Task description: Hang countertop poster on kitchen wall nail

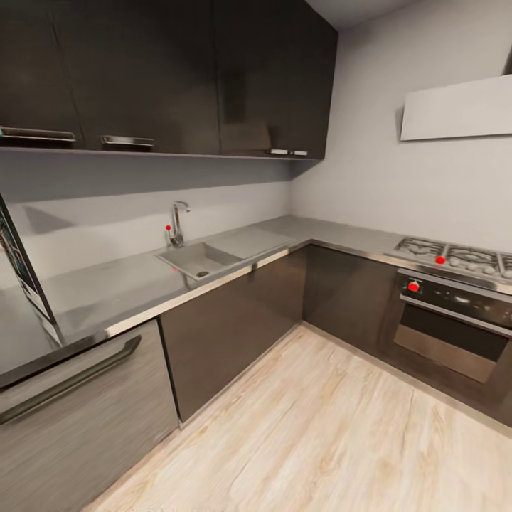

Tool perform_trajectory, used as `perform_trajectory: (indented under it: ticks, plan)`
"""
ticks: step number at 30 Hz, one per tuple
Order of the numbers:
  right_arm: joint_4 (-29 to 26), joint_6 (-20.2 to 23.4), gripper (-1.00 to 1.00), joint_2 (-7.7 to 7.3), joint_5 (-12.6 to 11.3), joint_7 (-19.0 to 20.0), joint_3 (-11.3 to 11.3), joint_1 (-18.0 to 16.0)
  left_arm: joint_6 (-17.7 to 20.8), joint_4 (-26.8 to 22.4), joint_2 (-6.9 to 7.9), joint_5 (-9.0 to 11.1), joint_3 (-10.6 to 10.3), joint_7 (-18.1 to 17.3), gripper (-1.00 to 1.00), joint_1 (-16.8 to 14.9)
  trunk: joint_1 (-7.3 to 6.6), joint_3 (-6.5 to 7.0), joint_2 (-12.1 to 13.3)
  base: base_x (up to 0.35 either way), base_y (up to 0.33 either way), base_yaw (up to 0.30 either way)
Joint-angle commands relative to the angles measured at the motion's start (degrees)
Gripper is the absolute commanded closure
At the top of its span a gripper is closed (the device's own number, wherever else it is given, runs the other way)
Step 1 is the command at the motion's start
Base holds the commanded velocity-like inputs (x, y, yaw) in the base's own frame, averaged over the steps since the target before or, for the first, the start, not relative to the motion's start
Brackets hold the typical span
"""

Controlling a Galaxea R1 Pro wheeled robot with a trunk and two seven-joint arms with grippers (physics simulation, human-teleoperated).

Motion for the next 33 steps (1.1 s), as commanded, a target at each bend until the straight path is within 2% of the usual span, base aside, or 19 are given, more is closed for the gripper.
perform_trajectory:
  ticks: [1, 12, 33]
  plan:
    - [0.0, -0.2, -1.0, -0.01, 0.0, 0.0, 0.0, 0.0, 0.0, -0.1, -0.03, 0.0, 0.1, 0.0, -1.0, 0.0, 0.0, -0.05, 0.0, 0.0, -0.336, 0.274]
    - [0.0, -0.2, -1.0, 0.06, 0.1, -0.1, 0.1, 0.0, 0.0, -0.1, -0.03, 0.0, 0.1, 0.0, -1.0, 0.0, 0.0, -0.05, 0.0, 0.0, -0.3, 0.281]
    - [0.0, -0.2, -1.0, 0.08, 0.1, -0.2, 0.1, 0.0, -0.1, -0.1, -0.03, 0.0, 0.1, 0.0, -1.0, 0.0, 0.0, -0.08, 0.0, 0.0, -0.016, 0.282]
